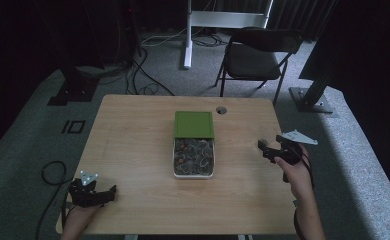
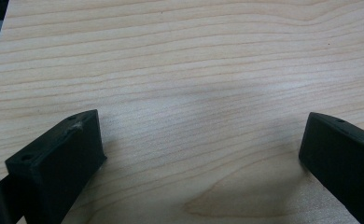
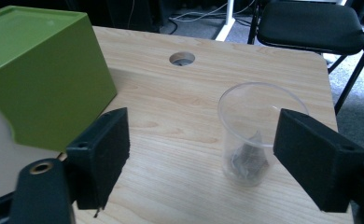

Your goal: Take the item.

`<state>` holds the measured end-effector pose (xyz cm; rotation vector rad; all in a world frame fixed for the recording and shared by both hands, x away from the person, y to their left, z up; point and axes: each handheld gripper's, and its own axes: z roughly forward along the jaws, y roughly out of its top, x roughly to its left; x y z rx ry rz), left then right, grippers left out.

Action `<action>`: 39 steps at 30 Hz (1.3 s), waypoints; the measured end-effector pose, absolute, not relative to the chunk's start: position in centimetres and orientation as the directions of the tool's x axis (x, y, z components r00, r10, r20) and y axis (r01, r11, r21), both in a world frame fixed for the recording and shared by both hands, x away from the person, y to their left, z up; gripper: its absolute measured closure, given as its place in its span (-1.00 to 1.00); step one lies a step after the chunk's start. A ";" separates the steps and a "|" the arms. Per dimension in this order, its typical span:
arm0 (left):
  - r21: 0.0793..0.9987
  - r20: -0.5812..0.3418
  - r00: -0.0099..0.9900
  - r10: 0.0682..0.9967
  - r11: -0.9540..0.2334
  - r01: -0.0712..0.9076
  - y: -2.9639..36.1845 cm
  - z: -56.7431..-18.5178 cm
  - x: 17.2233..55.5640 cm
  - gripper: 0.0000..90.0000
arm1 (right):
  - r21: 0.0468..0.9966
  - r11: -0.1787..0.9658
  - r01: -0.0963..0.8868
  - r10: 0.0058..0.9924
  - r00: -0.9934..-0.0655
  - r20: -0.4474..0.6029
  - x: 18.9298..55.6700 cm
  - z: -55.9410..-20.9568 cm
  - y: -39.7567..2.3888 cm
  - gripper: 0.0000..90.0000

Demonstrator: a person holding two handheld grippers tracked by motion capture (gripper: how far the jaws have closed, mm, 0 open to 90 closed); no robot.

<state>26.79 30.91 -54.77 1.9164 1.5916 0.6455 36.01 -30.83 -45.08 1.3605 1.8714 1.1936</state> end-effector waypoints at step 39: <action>0.686 0.012 0.179 0.984 -0.138 0.714 30.9 -54.8 26.8 -1.00 | 0.835 0.215 0.506 0.892 -0.449 0.043 30.4 -51.6 -31.2 -0.69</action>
